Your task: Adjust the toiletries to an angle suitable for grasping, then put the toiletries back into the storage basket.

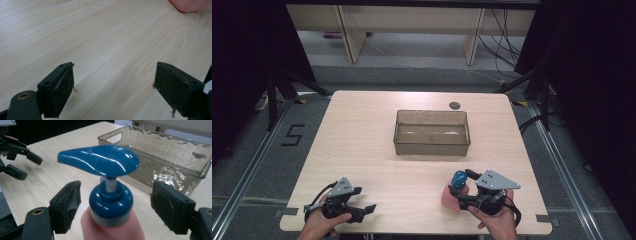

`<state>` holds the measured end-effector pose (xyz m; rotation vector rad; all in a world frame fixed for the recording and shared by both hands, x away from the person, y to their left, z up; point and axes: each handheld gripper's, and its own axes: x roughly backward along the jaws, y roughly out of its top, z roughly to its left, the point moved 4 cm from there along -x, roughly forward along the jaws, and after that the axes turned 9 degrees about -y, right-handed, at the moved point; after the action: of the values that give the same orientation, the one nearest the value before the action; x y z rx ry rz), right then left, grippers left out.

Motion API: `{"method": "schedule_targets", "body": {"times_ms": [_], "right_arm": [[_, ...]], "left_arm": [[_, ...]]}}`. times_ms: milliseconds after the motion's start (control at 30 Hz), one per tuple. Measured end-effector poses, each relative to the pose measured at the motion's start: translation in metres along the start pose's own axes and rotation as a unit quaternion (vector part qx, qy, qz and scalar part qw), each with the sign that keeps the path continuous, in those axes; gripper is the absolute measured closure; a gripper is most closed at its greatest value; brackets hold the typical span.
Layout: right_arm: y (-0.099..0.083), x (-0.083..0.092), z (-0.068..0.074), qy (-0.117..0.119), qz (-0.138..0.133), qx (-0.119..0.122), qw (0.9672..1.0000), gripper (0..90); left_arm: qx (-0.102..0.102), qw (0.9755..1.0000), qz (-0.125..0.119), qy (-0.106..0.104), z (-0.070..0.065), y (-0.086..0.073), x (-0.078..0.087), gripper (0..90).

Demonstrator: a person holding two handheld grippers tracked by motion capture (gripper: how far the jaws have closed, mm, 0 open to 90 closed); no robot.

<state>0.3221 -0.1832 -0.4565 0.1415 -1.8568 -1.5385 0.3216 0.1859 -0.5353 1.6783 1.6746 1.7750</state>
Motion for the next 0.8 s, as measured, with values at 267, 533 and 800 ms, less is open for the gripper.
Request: {"method": "schedule_targets", "body": {"times_ms": [267,533,800], "right_arm": [[-0.0003,-0.0055,0.0013,0.008,0.007,0.012,0.9999,38.6],[-0.0034,-0.0071,0.0021,0.019,0.015,0.007,0.9997,51.6],[-0.0021,-0.0063,0.0051,0.001,0.015,0.018,0.9997,53.1]], "left_arm": [[0.002,1.0,0.0,-0.002,-0.0003,0.0,0.0007,15.6],[-0.001,1.0,0.009,0.0,0.0005,-0.0008,0.0026,15.6],[0.001,1.0,-0.002,-0.001,-0.0019,-0.0016,0.0027,15.6]]}}
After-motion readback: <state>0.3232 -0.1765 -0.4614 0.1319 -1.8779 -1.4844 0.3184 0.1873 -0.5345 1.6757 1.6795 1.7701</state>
